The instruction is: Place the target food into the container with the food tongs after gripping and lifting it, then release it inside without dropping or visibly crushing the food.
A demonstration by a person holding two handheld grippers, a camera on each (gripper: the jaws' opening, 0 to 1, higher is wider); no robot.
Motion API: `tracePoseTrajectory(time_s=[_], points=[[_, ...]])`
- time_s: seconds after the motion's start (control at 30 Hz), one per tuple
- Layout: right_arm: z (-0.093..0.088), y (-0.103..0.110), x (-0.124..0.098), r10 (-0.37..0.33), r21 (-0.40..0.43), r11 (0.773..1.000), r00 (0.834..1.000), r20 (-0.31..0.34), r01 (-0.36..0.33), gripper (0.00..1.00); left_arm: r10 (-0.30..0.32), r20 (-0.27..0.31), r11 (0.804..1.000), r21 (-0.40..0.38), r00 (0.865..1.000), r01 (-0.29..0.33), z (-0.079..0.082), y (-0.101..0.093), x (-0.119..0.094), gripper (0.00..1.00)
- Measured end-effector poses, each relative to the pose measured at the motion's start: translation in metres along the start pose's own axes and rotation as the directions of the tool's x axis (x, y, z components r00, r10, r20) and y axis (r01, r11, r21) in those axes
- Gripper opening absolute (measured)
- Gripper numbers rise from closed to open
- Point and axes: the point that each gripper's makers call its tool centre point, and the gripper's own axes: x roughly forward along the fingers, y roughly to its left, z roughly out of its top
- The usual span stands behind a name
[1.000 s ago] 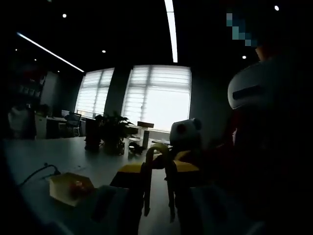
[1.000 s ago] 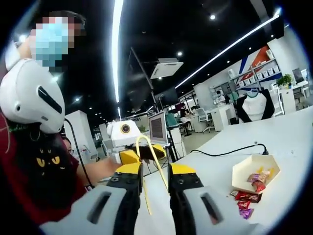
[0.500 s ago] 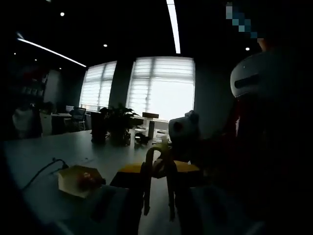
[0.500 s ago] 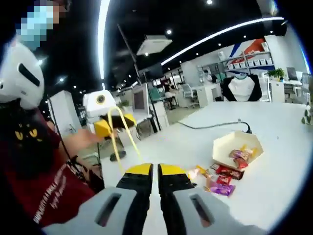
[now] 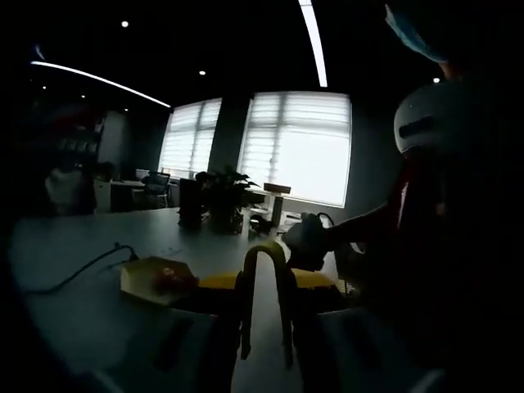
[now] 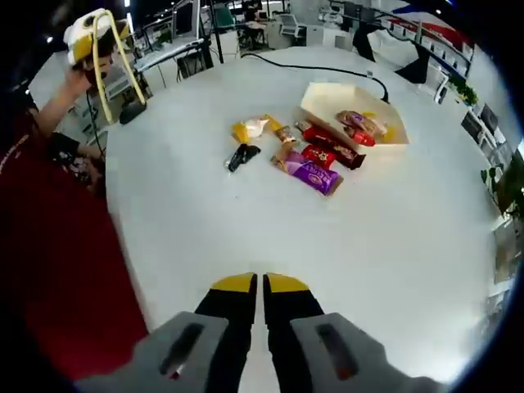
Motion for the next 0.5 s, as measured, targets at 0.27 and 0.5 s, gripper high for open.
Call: tracePoseTrajectory(time_s=[0.27, 0.5], points=[[-0.03, 0.003, 0.013, 0.001, 0.002, 1.0, 0.988, -0.153, -0.001, 0.0, 0.016, 0.002, 0.999, -0.029, 1.0, -0.016, -0.006, 0.002, -0.004, 0.22], [-0.032, -0.004, 0.018, -0.039, -0.01, 0.999, 0.988, -0.147, 0.038, 0.0, 0.027, 0.011, 0.999, -0.044, 1.0, -0.026, -0.008, 0.003, -0.008, 0.22]])
